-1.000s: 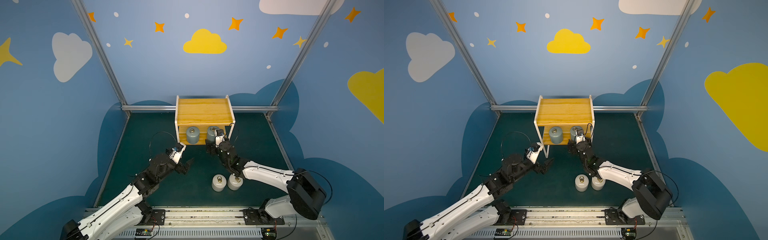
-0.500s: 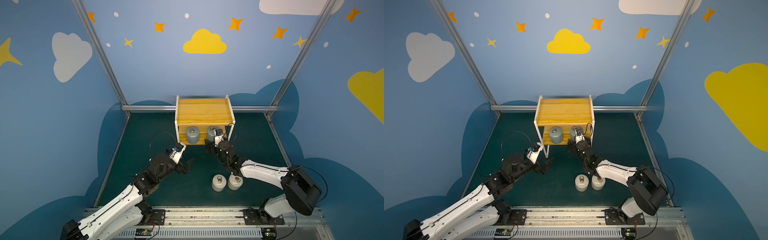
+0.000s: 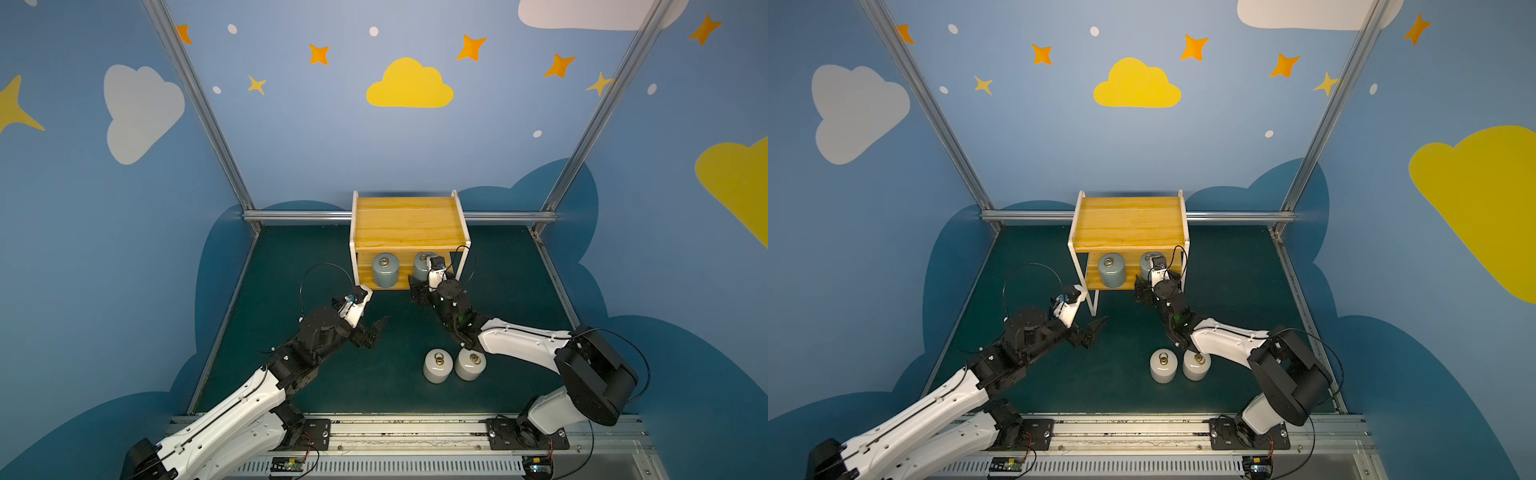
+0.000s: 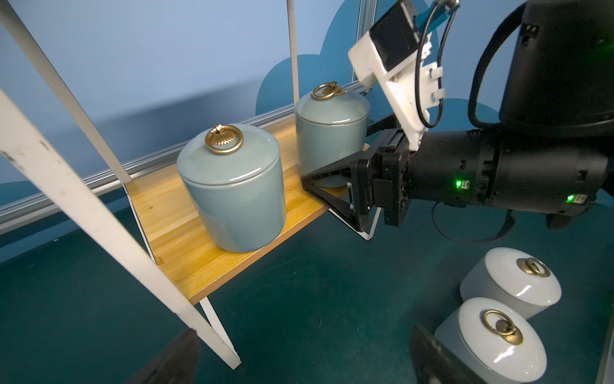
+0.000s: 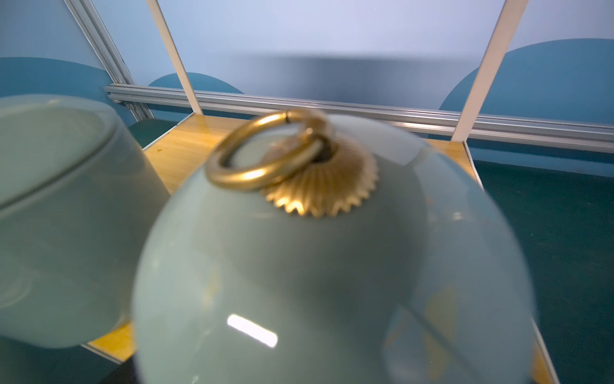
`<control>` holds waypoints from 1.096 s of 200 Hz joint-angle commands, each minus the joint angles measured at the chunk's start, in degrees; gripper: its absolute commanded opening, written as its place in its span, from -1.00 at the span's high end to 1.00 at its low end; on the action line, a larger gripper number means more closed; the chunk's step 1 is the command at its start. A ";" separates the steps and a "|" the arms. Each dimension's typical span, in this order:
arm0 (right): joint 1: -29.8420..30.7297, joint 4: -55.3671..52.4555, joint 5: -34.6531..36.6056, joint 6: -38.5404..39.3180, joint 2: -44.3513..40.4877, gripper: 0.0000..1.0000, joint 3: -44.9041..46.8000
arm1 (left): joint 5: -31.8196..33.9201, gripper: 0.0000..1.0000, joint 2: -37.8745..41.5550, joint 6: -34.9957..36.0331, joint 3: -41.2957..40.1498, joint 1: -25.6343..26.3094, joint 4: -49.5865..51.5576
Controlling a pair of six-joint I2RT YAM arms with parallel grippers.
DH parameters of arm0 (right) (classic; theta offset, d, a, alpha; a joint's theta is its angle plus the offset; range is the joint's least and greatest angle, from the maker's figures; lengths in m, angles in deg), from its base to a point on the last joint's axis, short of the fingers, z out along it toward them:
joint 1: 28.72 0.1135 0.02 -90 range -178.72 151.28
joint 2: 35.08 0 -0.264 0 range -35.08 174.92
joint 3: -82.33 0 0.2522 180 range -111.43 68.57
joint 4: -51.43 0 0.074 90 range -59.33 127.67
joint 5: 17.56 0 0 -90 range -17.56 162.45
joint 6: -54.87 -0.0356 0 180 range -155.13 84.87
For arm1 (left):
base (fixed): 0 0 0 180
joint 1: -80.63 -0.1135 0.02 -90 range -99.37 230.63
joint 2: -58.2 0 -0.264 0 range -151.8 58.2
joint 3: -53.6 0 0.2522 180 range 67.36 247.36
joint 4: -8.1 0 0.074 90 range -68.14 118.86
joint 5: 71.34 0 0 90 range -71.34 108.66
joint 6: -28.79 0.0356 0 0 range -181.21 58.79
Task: Remove the tea canisters from the shelf
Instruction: Pick up the tea canister from the shelf.
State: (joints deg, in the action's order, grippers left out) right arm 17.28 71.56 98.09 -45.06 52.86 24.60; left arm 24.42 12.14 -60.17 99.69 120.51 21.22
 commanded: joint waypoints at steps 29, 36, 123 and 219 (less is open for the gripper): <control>-1.05 2.83 -0.90 0.73 1.92 -0.83 -0.64 | -0.67 -0.98 0.45 -0.06 -0.19 -0.13 -0.06; -1.16 3.10 -1.19 0.70 2.12 -0.84 -0.68 | -0.67 -0.98 0.45 -0.07 -0.15 -0.13 -0.06; -1.44 4.69 -2.09 1.10 3.01 -0.81 -0.59 | -0.75 -0.98 0.26 0.01 -0.26 -0.15 -0.23; -0.22 5.05 -2.53 3.46 2.93 -0.46 -0.59 | -0.62 -0.98 0.89 0.24 -0.26 -0.15 0.21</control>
State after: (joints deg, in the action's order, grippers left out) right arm 16.36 76.41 96.35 -42.40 54.98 24.58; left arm 24.42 12.18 -60.17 99.69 120.51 21.24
